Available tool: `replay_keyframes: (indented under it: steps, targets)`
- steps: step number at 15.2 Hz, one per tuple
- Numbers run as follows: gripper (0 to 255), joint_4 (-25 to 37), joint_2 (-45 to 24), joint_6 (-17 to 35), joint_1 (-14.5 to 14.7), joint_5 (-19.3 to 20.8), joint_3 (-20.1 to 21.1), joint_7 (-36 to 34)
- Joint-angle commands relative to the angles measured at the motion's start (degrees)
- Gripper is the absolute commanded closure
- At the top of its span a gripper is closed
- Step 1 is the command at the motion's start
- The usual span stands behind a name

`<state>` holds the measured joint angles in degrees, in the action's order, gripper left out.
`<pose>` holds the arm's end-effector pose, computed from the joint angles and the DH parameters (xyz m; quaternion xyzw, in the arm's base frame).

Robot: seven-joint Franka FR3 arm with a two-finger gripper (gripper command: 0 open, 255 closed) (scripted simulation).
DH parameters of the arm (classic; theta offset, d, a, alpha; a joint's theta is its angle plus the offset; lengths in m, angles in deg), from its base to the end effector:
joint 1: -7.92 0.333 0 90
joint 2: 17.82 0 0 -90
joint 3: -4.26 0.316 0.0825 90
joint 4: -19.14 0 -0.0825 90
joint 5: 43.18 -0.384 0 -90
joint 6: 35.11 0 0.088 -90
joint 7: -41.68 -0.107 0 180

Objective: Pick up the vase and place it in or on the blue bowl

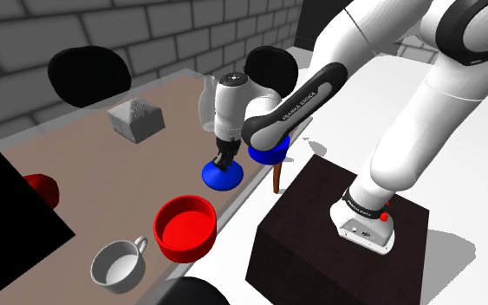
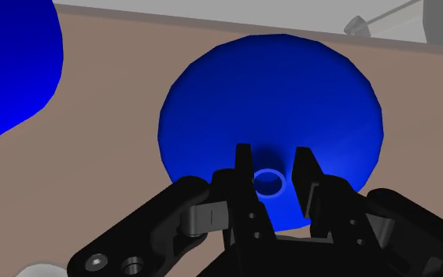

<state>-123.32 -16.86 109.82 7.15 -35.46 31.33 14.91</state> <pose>0.4253 0.2114 0.2987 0.9974 0.0499 0.0454 0.0266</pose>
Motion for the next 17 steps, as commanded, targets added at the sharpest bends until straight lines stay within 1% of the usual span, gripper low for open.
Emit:
replay_keyframes:
  steps: [1, 8, 17]
  targets:
    - [255, 0.15, 0.69, -0.78, 0.06, -0.71, 0.02, 0.54]
    - [255, 1.72, 5.38, -6.4, 0.57, -4.69, -0.28, 3.77]
    - [255, 4.75, 10.25, -13.78, 1.2, -7.77, -1.18, 6.5]
